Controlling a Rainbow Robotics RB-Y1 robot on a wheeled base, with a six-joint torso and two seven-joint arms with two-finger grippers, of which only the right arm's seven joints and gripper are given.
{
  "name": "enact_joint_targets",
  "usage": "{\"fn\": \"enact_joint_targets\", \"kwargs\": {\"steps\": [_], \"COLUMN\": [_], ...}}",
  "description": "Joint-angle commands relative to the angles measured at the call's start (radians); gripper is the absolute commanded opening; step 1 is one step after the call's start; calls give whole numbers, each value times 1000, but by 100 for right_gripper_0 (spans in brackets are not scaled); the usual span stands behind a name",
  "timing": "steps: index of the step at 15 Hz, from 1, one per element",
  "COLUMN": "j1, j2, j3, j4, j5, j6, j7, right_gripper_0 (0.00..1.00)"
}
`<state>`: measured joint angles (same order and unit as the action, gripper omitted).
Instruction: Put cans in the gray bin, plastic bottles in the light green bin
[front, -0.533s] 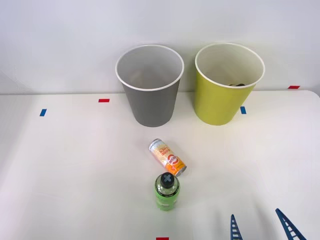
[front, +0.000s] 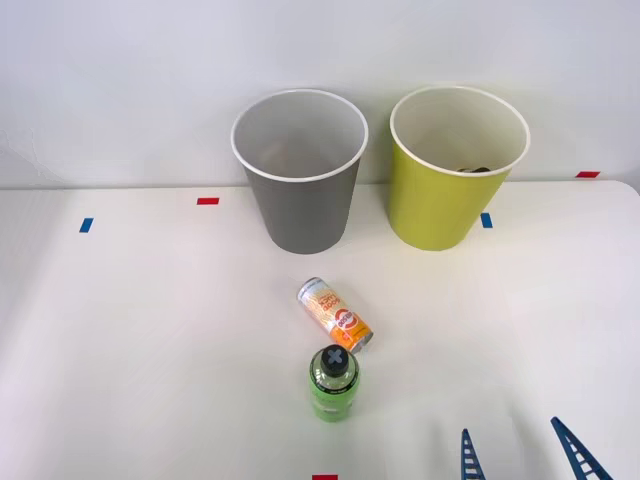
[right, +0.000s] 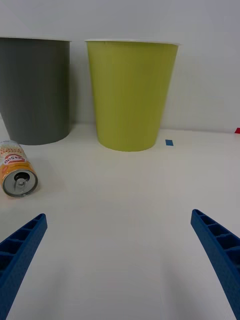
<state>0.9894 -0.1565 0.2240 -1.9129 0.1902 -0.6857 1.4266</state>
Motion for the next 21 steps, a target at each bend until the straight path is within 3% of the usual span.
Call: {"fn": "enact_joint_targets", "kwargs": {"steps": [1, 21], "j1": [0, 0], "j2": [0, 0], "j3": [0, 0], "j4": [0, 0], "j5": [0, 0], "j6": [0, 0], "j7": [0, 0], "right_gripper_0": [100, 100]}}
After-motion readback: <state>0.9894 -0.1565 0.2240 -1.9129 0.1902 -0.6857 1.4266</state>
